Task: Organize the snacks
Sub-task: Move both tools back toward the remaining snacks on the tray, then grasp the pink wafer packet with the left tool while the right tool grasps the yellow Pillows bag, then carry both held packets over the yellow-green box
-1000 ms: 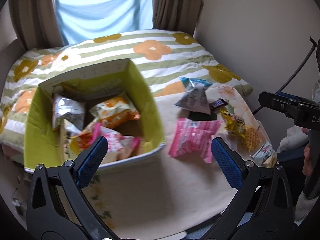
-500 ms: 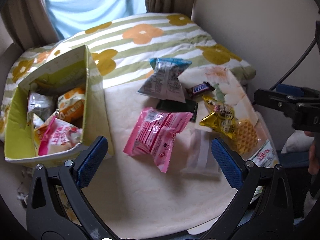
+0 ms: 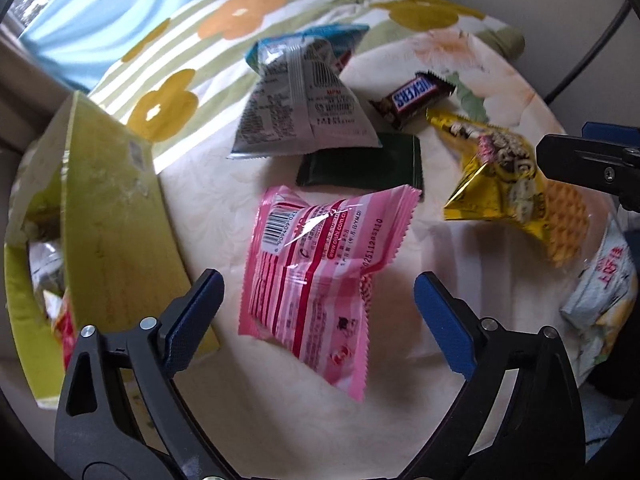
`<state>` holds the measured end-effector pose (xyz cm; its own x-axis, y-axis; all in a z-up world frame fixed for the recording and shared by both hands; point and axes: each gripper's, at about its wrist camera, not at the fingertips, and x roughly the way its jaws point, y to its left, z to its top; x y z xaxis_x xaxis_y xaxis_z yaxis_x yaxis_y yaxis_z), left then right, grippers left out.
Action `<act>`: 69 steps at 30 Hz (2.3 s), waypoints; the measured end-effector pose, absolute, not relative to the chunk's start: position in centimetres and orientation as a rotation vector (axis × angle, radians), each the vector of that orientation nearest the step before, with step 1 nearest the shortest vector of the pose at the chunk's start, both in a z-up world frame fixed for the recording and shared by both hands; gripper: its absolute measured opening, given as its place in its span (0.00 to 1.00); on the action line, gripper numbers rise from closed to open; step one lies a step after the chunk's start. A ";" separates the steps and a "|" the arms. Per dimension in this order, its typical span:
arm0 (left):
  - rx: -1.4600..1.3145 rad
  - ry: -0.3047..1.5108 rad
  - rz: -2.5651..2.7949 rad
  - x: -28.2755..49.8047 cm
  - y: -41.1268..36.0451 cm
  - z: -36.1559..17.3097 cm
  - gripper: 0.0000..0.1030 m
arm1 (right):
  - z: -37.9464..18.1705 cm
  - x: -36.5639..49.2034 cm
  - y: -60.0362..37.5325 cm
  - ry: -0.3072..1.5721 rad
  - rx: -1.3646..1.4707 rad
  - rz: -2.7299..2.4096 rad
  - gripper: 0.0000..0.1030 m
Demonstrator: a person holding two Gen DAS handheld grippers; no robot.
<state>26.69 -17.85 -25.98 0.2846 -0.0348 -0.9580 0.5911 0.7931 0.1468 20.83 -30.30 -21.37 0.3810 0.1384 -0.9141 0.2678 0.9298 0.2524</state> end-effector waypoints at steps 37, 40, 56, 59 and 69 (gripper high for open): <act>0.491 1.260 -0.559 29.1 -16.3 -27.8 0.57 | -27.4 25.5 -30.1 1.280 0.534 -0.191 0.92; 0.472 1.268 -0.549 29.3 -16.0 -27.7 0.57 | -28.0 25.8 -30.4 1.290 0.564 -0.200 0.84; 0.402 1.215 -0.501 27.8 -15.5 -24.7 0.57 | -26.4 23.9 -30.2 1.230 0.586 -0.118 0.51; 0.391 1.177 -0.496 26.9 -15.7 -23.3 0.57 | -24.8 23.5 -30.3 1.201 0.551 -0.102 0.51; 0.342 1.026 -0.463 23.9 -16.6 -16.9 0.57 | -17.9 21.8 -29.6 1.087 0.366 -0.001 0.51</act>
